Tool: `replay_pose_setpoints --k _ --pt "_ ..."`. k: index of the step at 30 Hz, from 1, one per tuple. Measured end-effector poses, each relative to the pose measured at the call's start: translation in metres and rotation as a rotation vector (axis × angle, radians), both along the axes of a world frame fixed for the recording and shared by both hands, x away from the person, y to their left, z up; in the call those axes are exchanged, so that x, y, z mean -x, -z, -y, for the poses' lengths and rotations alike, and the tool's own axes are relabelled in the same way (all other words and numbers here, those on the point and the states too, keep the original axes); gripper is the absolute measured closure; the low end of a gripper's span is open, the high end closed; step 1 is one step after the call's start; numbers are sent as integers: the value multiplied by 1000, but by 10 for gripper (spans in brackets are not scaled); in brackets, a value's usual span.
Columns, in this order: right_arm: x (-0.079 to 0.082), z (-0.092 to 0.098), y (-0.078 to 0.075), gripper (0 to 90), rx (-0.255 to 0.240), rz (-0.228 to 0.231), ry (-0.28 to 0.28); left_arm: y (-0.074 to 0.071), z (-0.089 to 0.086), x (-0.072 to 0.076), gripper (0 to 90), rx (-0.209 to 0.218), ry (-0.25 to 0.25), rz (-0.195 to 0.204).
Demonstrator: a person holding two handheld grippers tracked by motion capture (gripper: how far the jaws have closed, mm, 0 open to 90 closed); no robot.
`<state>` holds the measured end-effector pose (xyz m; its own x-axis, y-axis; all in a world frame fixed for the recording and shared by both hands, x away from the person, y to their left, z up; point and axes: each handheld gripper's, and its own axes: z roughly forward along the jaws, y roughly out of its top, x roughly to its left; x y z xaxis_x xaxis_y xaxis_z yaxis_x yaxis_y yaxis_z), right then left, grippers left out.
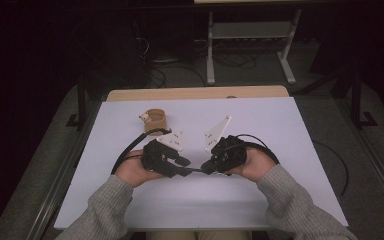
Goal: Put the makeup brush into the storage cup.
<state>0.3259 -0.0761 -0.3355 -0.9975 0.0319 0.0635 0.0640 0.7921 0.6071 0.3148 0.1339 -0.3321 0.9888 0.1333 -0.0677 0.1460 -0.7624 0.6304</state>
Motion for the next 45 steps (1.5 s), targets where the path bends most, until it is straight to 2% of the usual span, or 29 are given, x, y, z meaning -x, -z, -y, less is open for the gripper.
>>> replay_pose_setpoints --k 5,8,13,14,15,17,18,20,22,25,29,32,35,36,37,39,42,45 --pt "3 -1 1 834 -2 2 -11 5 5 2 738 -36 41 -12" --pt "4 -2 2 834 -1 3 -28 5 4 2 811 -43 66 -12" --pt "6 -3 4 822 -20 8 -48 8 -1 3 835 -26 87 -23" --pt "6 -3 6 814 -38 8 -51 8 -2 3 837 -22 86 -25" --pt "5 -2 6 766 -51 8 -51 9 -4 3 837 -20 83 -26" --pt "1 2 9 670 -95 -19 -30 9 -7 4 838 -13 78 -15" --pt "-1 5 11 651 -107 -39 -30 9 -9 4 838 -7 71 -16" --pt "-3 10 14 634 -134 -42 -23 10 -13 5 838 12 55 -10" --pt "-4 17 18 634 -167 -54 -20 11 -17 5 838 28 53 -16" --pt "-6 22 24 659 -168 -61 -13 11 -20 7 838 29 51 -12" --pt "-5 26 25 733 -179 -76 -19 9 -23 7 838 47 59 -11" --pt "-5 27 23 812 -191 -82 -50 9 -23 7 837 60 60 -13" --pt "-4 26 22 821 -171 -78 -64 12 -20 8 831 46 66 -19" --pt "-3 24 21 822 -150 -78 -65 13 -19 8 817 43 55 -24" --pt "-3 23 20 823 -131 -68 -74 13 -18 8 734 32 52 -26" --pt "-3 19 16 823 -78 -46 -79 14 -14 8 668 35 49 -33" --pt "0 8 8 824 25 5 -95 15 -8 8 661 27 51 -34" --pt "3 0 1 824 71 17 -111 18 -2 9 686 11 64 -29"
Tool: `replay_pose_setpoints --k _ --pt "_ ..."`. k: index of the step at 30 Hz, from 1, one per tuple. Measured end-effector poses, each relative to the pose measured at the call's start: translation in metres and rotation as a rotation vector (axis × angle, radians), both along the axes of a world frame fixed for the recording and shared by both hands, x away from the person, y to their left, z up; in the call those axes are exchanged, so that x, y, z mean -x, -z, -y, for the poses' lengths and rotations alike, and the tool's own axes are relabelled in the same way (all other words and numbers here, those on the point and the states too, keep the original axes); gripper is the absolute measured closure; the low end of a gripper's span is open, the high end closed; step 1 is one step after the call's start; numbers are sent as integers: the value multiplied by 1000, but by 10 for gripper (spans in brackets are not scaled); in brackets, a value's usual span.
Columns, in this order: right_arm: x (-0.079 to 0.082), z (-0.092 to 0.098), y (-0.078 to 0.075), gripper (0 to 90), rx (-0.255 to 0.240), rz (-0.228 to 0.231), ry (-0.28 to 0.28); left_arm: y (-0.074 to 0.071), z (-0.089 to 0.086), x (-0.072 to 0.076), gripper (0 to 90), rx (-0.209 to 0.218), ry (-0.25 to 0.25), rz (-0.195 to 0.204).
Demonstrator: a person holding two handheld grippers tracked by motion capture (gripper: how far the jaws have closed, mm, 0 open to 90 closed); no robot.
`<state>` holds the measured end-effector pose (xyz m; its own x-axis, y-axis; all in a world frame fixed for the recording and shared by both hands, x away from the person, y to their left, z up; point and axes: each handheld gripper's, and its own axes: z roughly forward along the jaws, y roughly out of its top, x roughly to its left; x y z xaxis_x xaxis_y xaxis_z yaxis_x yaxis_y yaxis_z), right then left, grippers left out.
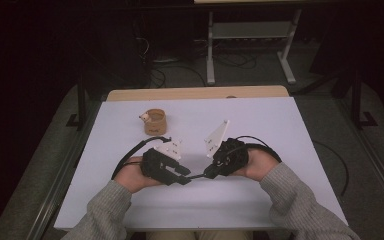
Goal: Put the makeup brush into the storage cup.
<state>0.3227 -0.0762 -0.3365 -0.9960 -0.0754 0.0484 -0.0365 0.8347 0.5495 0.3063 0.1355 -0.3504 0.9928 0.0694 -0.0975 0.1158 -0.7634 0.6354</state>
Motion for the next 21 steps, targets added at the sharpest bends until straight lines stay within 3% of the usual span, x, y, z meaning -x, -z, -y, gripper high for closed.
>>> replay_pose_setpoints --k 3,5,8,10,11,17,21 --pt "3 -5 -7 824 13 46 -26 4 5 2 764 -27 31 -7" --pt "5 -6 -9 823 -2 44 -31 5 5 3 822 -22 30 -7" --pt "7 -4 -10 776 -30 54 -13 5 2 1 832 -8 22 -9" --pt "5 1 -8 611 -94 14 24 6 -2 1 835 21 13 -14" --pt "3 4 -7 579 -117 -1 45 7 -4 2 835 39 2 -15" --pt "-2 28 9 553 -283 -98 123 11 -14 1 836 76 -38 -15" --pt "-6 33 15 596 -334 -143 143 11 -18 -1 836 95 -50 -12"
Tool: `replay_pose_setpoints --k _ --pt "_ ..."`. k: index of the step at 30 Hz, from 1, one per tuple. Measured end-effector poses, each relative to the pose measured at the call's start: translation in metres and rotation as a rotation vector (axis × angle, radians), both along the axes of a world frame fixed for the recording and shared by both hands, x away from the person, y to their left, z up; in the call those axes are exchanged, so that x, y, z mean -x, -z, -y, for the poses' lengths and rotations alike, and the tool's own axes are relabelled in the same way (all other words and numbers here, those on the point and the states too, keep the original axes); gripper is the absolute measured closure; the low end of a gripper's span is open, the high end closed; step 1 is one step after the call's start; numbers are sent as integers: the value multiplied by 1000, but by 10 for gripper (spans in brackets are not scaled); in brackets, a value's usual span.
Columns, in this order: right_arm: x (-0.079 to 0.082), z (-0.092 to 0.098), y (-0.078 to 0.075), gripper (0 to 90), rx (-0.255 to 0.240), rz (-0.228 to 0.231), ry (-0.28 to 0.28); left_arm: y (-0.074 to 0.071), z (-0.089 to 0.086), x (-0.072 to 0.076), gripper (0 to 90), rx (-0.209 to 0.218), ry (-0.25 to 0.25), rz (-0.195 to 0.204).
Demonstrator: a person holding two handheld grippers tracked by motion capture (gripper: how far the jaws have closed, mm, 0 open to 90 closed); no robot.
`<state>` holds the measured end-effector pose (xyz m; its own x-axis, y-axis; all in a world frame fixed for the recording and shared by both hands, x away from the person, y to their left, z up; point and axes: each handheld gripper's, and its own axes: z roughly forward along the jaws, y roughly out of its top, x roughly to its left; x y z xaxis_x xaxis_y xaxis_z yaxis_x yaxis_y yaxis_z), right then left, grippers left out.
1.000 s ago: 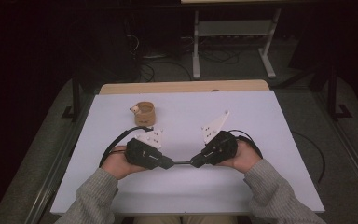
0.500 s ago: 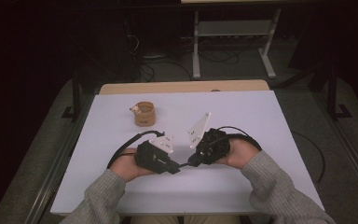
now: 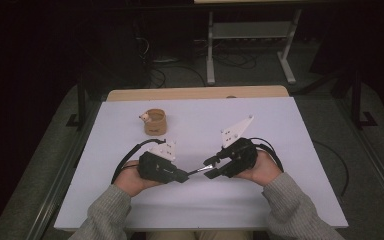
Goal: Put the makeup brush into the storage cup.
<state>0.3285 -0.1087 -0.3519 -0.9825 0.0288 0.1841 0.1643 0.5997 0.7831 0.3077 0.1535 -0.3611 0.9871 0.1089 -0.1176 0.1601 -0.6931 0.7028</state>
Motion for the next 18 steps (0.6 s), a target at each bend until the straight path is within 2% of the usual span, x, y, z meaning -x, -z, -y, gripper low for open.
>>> replay_pose_setpoints --k 2,5,8,11,13,15,17,18 --pt "-1 -1 2 647 -18 -10 -4 0 1 0 837 0 2 -3" --pt "-2 -2 3 804 -19 1 -26 1 2 1 837 -8 8 -5" --pt "-5 -3 4 815 -28 -30 -36 1 3 1 838 -19 10 6" --pt "-7 -4 5 821 -20 -31 -46 3 3 1 833 -23 5 0" --pt "-7 -5 4 825 3 -30 -54 4 5 1 822 -25 12 -10" --pt "-5 -8 3 826 34 -26 -58 3 7 1 764 -19 11 -14" --pt "-4 -11 0 827 87 -3 -68 2 9 1 755 -15 14 -17" --pt "-5 -14 -1 827 104 23 -80 1 10 1 751 -14 16 -19"
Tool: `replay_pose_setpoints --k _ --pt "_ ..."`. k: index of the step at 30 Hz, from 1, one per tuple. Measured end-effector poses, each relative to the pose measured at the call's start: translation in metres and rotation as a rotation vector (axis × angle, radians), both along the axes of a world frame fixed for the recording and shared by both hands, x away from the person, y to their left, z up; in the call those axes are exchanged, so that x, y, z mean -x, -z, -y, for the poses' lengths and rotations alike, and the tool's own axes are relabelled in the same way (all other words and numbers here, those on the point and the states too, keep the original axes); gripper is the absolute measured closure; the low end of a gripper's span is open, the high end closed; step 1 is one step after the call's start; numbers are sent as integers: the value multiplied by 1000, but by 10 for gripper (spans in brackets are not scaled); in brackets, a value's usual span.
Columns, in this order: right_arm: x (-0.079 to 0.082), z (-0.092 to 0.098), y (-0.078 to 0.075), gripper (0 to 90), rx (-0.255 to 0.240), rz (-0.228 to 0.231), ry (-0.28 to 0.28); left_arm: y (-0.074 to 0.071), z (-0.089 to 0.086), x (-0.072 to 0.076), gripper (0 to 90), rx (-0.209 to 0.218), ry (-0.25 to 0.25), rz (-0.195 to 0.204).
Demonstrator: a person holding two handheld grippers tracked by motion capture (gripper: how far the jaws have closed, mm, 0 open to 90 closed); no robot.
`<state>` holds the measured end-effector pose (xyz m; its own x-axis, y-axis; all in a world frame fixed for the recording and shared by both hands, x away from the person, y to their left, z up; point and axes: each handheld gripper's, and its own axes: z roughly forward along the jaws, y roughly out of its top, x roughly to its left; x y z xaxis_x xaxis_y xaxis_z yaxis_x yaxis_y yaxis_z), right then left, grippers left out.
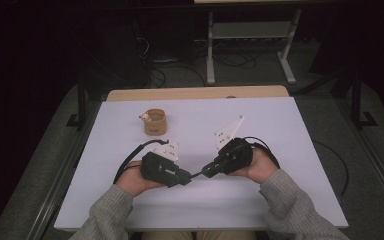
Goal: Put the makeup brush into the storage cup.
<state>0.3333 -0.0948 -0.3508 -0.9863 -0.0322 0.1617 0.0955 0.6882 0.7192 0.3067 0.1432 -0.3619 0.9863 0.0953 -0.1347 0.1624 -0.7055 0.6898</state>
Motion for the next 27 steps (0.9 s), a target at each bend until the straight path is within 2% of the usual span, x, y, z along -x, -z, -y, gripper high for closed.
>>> replay_pose_setpoints --k 3,4,5,7,8,9,10,12,13,17,20,23,24,27 --pt "2 -6 -8 827 35 3 -6 -1 6 3 764 2 8 5" --pt "2 -9 -10 827 28 15 -22 0 8 4 789 -3 9 10" --pt "3 -10 -12 826 32 14 -22 0 9 5 817 -27 9 26" --pt "6 -12 -13 818 33 43 -19 0 7 4 832 -17 2 20" --pt "7 -11 -13 807 21 38 -3 0 6 4 833 -8 -3 17" --pt "8 -10 -12 733 -5 35 12 0 6 5 835 8 -20 14" --pt "9 -7 -10 683 -27 11 45 -1 4 4 835 8 -23 22" --pt "8 -2 -4 645 -95 -23 70 -3 1 4 836 23 -23 36" --pt "8 0 -1 642 -105 -39 84 -3 0 4 836 41 -33 32" --pt "9 7 16 672 -224 -97 128 1 -3 4 837 52 -51 29" --pt "9 8 19 710 -281 -115 132 3 -3 3 837 53 -58 21" --pt "6 8 18 755 -330 -115 142 3 -4 2 838 62 -64 19" --pt "5 8 18 801 -339 -124 145 3 -4 2 838 73 -66 14" --pt "3 9 19 828 -350 -146 149 4 -3 2 838 72 -68 15"
